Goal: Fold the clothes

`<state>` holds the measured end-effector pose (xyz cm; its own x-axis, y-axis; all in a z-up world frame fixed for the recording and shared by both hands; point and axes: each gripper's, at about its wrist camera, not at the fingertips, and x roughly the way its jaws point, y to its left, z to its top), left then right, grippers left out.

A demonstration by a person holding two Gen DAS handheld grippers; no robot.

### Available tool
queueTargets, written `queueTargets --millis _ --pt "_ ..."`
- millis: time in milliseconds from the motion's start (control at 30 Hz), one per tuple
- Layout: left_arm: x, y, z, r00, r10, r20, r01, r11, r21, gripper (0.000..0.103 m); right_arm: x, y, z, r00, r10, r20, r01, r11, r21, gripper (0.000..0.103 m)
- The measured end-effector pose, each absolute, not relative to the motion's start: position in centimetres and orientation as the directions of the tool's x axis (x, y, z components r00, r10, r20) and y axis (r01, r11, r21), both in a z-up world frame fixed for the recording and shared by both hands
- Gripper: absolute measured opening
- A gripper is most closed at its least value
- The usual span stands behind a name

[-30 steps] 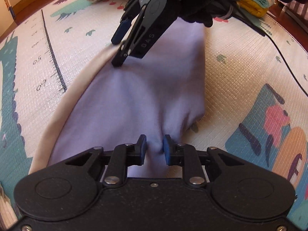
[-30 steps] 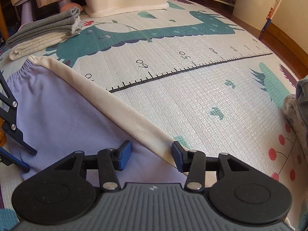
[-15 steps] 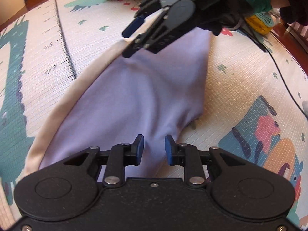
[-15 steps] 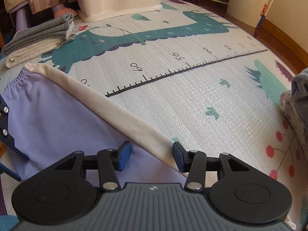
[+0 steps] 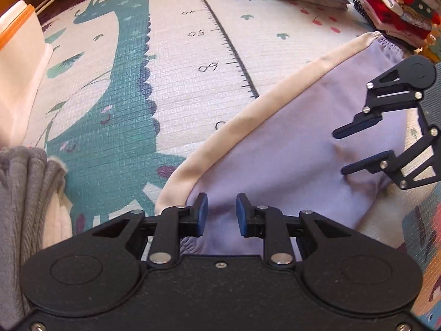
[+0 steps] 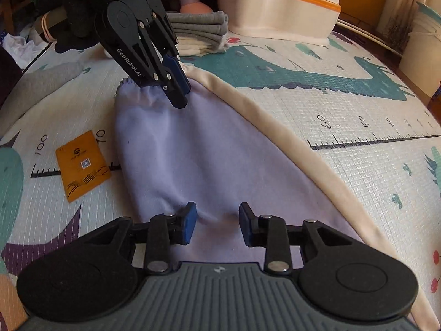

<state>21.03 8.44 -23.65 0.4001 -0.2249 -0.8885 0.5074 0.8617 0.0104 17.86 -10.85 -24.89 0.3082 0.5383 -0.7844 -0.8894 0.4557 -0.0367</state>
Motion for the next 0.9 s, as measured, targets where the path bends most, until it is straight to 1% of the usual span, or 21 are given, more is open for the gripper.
queueTargets --millis 33,100,133,167,233,333,400,433,467,600,667,700,733,800,900 --pt "21.2 8.3 -23.9 0.396 -0.216 -0.893 0.505 0.863 0.015 0.022 18.1 -10.8 -24.7 0.315 0.543 -0.778 -0.884 0.467 -0.031 0.034" --pt "21.5 8.1 -24.9 0.371 -0.153 -0.916 0.493 0.868 0.055 0.022 18.6 -10.5 -24.7 0.319 0.558 -0.766 -0.873 0.488 -0.008 0.034" --pt "21.6 8.1 -25.2 0.368 -0.144 -0.919 0.495 0.867 0.062 0.022 18.7 -10.1 -24.9 0.328 0.541 -0.774 -0.872 0.488 -0.029 0.034" --pt "21.6 8.1 -25.1 0.37 -0.15 -0.917 0.498 0.865 0.059 0.022 18.7 -9.6 -25.6 0.331 0.508 -0.795 -0.875 0.48 -0.058 0.035" --pt "21.3 8.4 -24.5 0.378 -0.168 -0.91 0.494 0.868 0.045 0.022 19.2 -9.3 -25.9 0.331 0.504 -0.797 -0.868 0.495 -0.048 0.037" --pt "20.7 9.1 -23.1 0.395 -0.204 -0.896 0.5 0.865 0.024 0.022 18.9 -9.7 -24.9 0.328 0.513 -0.793 -0.875 0.482 -0.049 0.037" --pt "20.2 9.8 -22.1 0.404 -0.224 -0.887 0.496 0.868 0.007 0.03 18.5 -10.9 -23.7 0.314 0.537 -0.783 -0.879 0.477 -0.026 0.037" --pt "19.9 10.1 -21.7 0.408 -0.229 -0.884 0.49 0.872 0.0 0.041 18.4 -12.0 -22.8 0.31 0.547 -0.777 -0.873 0.488 -0.005 0.037" --pt "19.7 10.4 -21.4 0.412 -0.234 -0.881 0.482 0.876 -0.007 0.044 18.3 -13.1 -22.0 0.309 0.552 -0.775 -0.866 0.501 0.012 0.037" --pt "18.9 11.2 -20.8 0.405 -0.237 -0.883 0.439 0.898 -0.04 0.044 18.4 -20.4 -19.3 0.391 0.501 -0.772 -0.794 0.607 -0.008 0.038" --pt "18.7 11.5 -20.7 0.397 -0.237 -0.887 0.413 0.909 -0.058 0.044 19.4 -25.4 -18.6 0.503 0.424 -0.753 -0.697 0.714 -0.064 0.039" --pt "18.7 11.9 -20.9 0.389 -0.24 -0.89 0.379 0.922 -0.083 0.044 19.9 -27.7 -18.5 0.553 0.382 -0.74 -0.632 0.772 -0.073 0.042" --pt "18.9 12.3 -21.0 0.38 -0.244 -0.892 0.34 0.934 -0.111 0.045 20.6 -30.4 -18.7 0.588 0.337 -0.736 -0.546 0.836 -0.053 0.046" --pt "19.1 13.1 -21.4 0.367 -0.246 -0.897 0.259 0.953 -0.155 0.045 22.1 -35.6 -19.5 0.621 0.261 -0.739 -0.365 0.931 0.022 0.046" --pt "19.3 14.4 -21.9 0.347 -0.255 -0.902 0.135 0.966 -0.222 0.046 23.9 -41.4 -21.2 0.613 0.234 -0.755 -0.159 0.972 0.172 0.049"
